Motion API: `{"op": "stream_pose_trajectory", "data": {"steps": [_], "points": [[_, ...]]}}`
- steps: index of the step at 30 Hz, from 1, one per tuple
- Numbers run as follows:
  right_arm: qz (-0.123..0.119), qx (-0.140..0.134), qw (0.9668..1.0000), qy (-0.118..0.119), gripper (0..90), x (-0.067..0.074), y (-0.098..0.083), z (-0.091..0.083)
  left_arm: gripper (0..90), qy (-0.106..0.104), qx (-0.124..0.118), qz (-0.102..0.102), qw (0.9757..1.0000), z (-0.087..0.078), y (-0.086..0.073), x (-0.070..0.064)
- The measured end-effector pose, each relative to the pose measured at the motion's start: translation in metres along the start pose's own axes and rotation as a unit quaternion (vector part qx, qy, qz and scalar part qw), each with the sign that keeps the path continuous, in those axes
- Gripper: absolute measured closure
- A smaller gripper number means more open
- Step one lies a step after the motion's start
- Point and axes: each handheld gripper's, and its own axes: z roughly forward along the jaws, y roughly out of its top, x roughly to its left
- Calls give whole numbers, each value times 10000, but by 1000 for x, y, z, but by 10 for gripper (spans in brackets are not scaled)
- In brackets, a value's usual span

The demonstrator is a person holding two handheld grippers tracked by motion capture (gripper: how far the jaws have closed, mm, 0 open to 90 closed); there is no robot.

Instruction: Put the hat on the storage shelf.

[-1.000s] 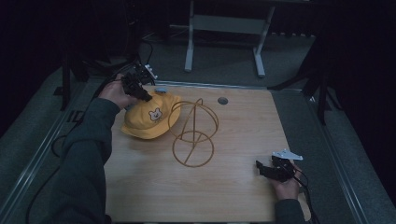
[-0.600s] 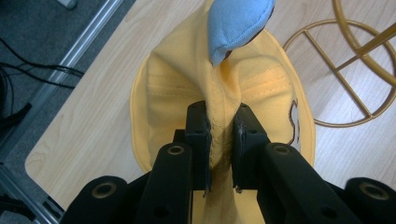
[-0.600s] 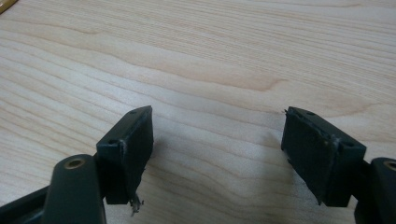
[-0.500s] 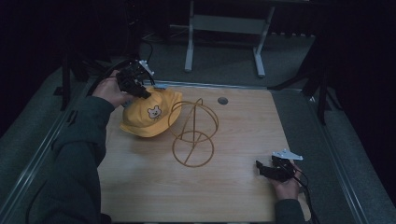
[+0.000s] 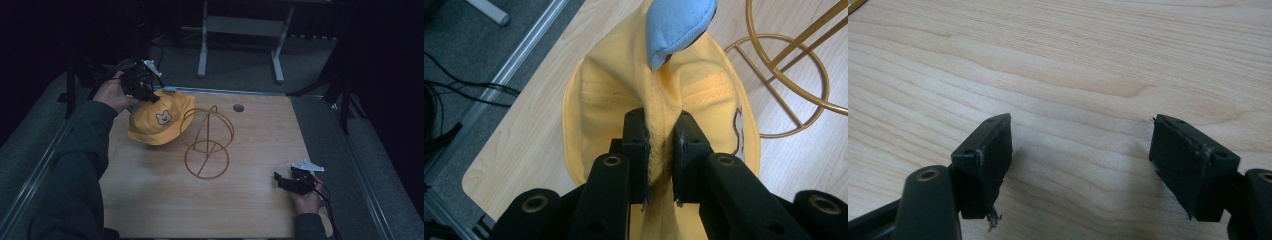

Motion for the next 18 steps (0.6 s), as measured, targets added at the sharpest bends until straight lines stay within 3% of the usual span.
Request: {"op": "stream_pose_trajectory", "data": {"steps": [4, 18], "points": [[0, 0, 10000, 0, 251, 0, 0, 0, 791, 11, -162, -25, 9999, -6, -3, 1], [0, 0, 10000, 0, 251, 0, 0, 0, 789, -16, -391, -78, 9992, -25, -14, 6]]}}
